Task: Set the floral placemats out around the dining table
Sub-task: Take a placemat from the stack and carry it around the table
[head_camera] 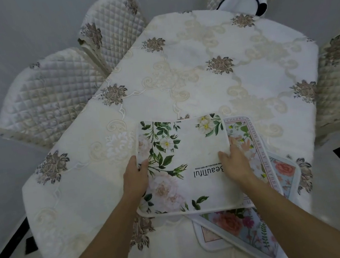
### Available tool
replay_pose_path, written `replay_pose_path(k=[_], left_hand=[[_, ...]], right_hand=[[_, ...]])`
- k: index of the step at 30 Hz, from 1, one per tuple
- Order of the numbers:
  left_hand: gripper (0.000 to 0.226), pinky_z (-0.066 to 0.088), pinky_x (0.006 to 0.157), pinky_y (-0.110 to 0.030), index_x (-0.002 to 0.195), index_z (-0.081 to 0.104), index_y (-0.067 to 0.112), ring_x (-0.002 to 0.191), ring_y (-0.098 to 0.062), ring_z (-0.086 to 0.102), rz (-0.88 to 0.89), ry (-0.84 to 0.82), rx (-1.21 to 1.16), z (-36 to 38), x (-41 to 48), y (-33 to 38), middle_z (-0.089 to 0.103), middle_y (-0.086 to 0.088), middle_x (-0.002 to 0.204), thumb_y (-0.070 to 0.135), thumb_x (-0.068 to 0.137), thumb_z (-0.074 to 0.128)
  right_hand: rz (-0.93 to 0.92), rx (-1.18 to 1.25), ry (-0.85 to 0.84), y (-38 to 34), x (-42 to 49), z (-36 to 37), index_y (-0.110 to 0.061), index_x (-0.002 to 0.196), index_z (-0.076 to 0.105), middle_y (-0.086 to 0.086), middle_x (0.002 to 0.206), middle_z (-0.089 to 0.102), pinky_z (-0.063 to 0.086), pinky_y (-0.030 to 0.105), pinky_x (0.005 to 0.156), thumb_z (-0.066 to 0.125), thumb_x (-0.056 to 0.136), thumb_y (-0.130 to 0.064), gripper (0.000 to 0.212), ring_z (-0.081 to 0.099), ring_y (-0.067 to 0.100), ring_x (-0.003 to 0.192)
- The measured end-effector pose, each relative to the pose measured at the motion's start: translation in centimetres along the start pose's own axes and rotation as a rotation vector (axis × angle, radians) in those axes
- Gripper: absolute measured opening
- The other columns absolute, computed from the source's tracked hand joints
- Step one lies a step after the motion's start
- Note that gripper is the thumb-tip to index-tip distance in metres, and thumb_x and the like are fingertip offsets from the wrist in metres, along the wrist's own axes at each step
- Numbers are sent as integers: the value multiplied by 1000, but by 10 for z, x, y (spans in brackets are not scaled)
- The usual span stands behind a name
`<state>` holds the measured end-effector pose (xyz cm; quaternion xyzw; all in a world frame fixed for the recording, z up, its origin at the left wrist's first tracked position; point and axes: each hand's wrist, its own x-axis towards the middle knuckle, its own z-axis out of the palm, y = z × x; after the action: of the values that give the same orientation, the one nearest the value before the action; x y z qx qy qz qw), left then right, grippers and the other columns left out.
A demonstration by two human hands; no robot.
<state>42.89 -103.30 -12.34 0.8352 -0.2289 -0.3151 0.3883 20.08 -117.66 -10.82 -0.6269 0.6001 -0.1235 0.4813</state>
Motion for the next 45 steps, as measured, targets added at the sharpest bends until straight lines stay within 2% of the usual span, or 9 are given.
replay_pose_path(k=[4, 7, 11, 15, 18, 25, 34, 40, 45], left_hand=[[25, 52, 92, -46, 121, 54, 16, 103, -24, 63, 38, 23, -66, -19, -22, 12, 66, -3, 113, 30, 101, 52], [14, 52, 81, -42, 110, 55, 14, 91, -25, 64, 54, 41, -71, -28, -36, 17, 67, -4, 99, 25, 102, 51], [11, 47, 67, -29, 98, 53, 12, 85, -19, 62, 84, 77, -105, -37, -61, 21, 65, -5, 95, 22, 103, 49], [15, 49, 73, -32, 100, 54, 11, 89, -18, 63, 104, 136, -129, -49, -92, 23, 66, -3, 96, 24, 103, 48], [18, 48, 78, -37, 100, 53, 9, 91, -21, 62, 101, 233, -133, -60, -122, 19, 65, -4, 96, 26, 103, 47], [18, 46, 73, -33, 104, 53, 10, 87, -11, 59, 8, 503, -183, -78, -231, -11, 62, 3, 94, 26, 104, 45], [14, 57, 81, -53, 107, 52, 20, 91, -25, 67, -194, 804, -312, -93, -376, -74, 67, -4, 101, 31, 103, 46], [13, 55, 87, -45, 111, 53, 23, 98, -21, 65, -256, 1045, -343, -118, -472, -111, 66, -1, 108, 29, 104, 45], [16, 53, 85, -41, 106, 53, 16, 97, -24, 63, -368, 1258, -341, -138, -554, -152, 64, -3, 101, 29, 103, 45]], right_hand=[[-33, -6, -8, -9, -18, -13, -10, 143, 37, 7, 129, 56, 46, 39, 94, 41, 101, -19, 43, 55, 30, 115], [-84, -35, -8, -16, -31, -22, -9, 133, 44, 2, 115, 55, 43, 32, 81, 40, 102, -19, 32, 57, 27, 106], [-163, -9, 10, -20, -54, -33, -22, 111, 44, 2, 101, 62, 46, 33, 71, 40, 103, -25, 9, 62, 22, 90], [-230, -1, 8, -25, -77, -41, -16, 107, 46, -4, 92, 57, 41, 28, 60, 41, 103, -26, 12, 59, 19, 85], [-303, 3, -20, -30, -93, -41, -14, 111, 50, 0, 97, 59, 47, 34, 71, 42, 102, -27, 18, 60, 23, 90], [-429, -7, -249, -25, -135, -26, -23, 111, 51, 3, 105, 64, 54, 52, 84, 44, 99, -37, 20, 64, 25, 94], [-643, -75, -535, -18, -215, 20, -23, 98, 55, -1, 93, 66, 52, 43, 76, 46, 99, -33, 14, 64, 24, 88], [-810, -142, -683, -27, -290, 77, -10, 99, 55, 9, 95, 62, 44, 40, 77, 46, 98, -30, 22, 57, 29, 91], [-861, -174, -924, -25, -366, 132, -16, 99, 54, 2, 93, 64, 48, 40, 74, 46, 99, -30, 16, 62, 27, 88]])
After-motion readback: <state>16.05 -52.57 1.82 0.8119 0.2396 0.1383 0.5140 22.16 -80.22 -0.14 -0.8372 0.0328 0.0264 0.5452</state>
